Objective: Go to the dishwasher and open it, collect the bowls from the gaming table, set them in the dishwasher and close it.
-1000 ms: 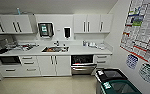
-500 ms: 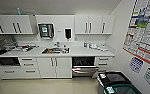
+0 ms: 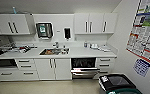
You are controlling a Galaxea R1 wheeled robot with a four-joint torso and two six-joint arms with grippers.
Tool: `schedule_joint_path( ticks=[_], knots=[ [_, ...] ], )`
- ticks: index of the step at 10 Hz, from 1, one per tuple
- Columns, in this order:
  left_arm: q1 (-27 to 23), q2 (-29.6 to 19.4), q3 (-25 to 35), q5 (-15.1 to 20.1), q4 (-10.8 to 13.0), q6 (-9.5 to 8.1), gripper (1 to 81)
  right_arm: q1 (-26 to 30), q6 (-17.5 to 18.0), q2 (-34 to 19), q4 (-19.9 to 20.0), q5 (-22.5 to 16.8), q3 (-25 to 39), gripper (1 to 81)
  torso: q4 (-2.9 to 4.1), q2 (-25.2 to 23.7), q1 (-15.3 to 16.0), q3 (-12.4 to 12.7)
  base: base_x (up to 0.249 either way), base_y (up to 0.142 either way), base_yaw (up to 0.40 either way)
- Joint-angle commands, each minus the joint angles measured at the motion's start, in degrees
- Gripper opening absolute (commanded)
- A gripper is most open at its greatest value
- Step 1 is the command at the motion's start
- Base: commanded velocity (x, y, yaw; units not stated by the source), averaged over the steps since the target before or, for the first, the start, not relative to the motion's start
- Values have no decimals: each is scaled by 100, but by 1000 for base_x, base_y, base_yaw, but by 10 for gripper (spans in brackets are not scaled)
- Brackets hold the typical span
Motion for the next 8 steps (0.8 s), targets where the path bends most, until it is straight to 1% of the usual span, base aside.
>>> schedule_joint_path(
  ticks=[1, 8],
  knots=[
    [-271, -96, -22, 272, -2, -4, 10, 225, -24, 44, -36, -210, 31, 10, 0, 0, 0, 0, 162, 0, 0],
    [-271, -96, -22, 272, -2, -4, 10, 243, -24, 53, -44, -227, 32, 10, 0, 0, -5, 0, 158, 0, 0]
  ],
)
